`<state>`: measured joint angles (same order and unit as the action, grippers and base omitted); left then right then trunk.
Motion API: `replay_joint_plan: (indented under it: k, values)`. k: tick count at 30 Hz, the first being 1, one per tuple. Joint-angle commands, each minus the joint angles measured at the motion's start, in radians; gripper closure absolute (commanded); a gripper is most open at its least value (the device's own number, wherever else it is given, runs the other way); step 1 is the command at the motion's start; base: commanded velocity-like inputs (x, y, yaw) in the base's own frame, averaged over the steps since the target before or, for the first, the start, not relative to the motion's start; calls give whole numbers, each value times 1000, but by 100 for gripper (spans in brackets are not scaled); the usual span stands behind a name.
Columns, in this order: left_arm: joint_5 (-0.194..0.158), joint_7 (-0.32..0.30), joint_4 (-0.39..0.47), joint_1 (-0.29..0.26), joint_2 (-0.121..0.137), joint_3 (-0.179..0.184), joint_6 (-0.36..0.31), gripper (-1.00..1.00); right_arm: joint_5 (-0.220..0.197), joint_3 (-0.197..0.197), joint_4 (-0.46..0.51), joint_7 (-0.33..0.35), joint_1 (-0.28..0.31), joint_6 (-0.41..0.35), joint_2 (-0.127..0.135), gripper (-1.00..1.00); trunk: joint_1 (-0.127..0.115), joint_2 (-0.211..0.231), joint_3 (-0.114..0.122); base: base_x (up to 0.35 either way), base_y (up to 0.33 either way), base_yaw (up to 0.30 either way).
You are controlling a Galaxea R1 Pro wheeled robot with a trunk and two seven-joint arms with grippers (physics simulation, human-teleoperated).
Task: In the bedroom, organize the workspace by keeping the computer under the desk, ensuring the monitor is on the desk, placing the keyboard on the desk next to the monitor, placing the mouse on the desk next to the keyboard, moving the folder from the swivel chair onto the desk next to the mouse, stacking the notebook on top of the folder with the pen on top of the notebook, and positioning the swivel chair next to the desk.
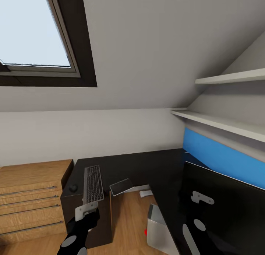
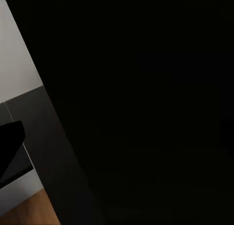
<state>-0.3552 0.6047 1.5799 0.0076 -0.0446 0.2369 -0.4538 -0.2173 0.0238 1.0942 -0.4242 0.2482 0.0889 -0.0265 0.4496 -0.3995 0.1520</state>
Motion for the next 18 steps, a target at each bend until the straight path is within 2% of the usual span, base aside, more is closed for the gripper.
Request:
replay_joint_plan:
  k: [1, 13, 18]
  values:
    - [-8, 7, 1, 0, 0, 1, -2, -100, -10, 2, 0, -4, 0, 8, 0, -100, 0, -1, 0, 8, 0, 0]
    - [-9, 7, 1, 0, 0, 1, -3, -100, -10, 2, 0, -4, 0, 7, 0, -100, 0, -1, 0, 76, 29, 0]
    - [-10, 7, 1, 0, 0, 1, -5, -100, -11, 2, 0, -3, 0, 8, 0, -100, 0, -1, 0, -209, 0, 0]
